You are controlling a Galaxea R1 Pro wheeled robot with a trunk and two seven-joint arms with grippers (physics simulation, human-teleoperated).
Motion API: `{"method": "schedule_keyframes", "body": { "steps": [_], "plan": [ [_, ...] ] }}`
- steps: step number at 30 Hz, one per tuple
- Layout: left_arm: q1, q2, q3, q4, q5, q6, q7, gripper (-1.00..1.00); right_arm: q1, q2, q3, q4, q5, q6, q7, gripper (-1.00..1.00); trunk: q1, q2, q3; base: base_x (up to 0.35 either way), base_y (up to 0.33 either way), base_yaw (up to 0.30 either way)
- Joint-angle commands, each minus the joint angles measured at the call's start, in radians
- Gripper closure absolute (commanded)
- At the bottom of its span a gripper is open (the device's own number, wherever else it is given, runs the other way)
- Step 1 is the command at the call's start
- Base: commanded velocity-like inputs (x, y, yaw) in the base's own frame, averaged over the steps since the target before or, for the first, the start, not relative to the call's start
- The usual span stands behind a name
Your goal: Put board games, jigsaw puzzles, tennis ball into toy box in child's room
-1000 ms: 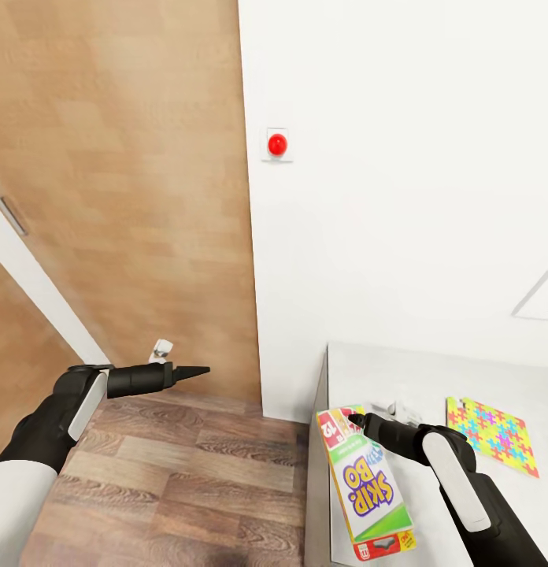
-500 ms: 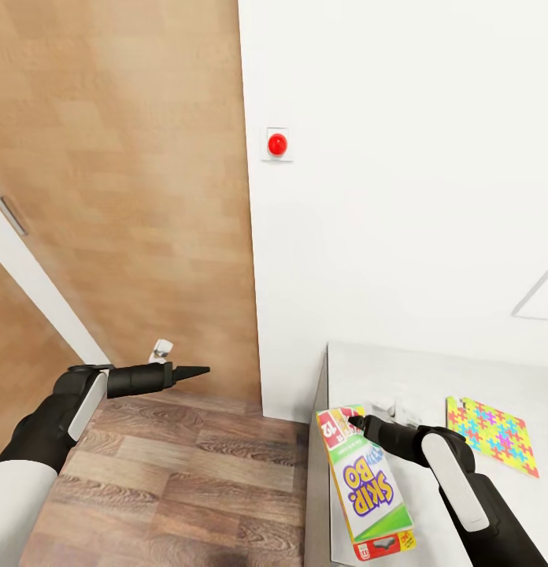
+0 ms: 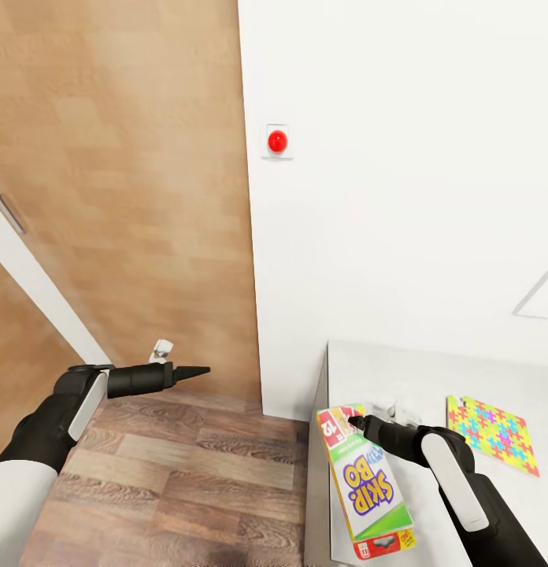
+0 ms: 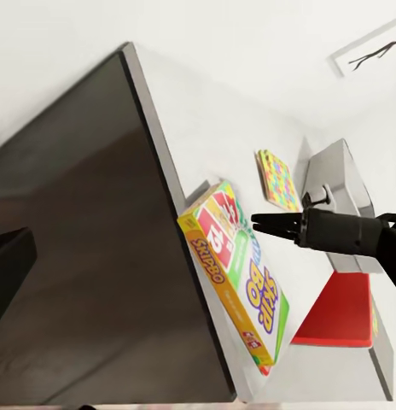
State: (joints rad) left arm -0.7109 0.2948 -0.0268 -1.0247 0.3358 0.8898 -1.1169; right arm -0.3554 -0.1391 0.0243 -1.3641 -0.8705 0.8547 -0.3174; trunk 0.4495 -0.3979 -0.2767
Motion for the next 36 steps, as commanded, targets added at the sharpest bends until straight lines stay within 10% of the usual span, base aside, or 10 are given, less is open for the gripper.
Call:
{"method": "schedule_keyframes", "body": {
  "steps": [1, 36],
  "plan": [
    [-0.001, 0.000, -0.002, 0.000, 0.005, 0.006, 0.000, -1.00, -0.001, -0.001, 0.002, -0.001, -0.010, 0.001, -0.011, -1.00, 0.001, -0.002, -0.003, 0.000, 0.000, 0.000],
    [-0.001, -0.002, -0.004, 0.000, 0.005, 0.005, 0.000, -1.00, -0.001, -0.001, 0.002, -0.001, -0.010, 0.002, -0.009, -1.00, 0.001, -0.002, -0.044, 0.000, 0.000, 0.000]
  ]
}}
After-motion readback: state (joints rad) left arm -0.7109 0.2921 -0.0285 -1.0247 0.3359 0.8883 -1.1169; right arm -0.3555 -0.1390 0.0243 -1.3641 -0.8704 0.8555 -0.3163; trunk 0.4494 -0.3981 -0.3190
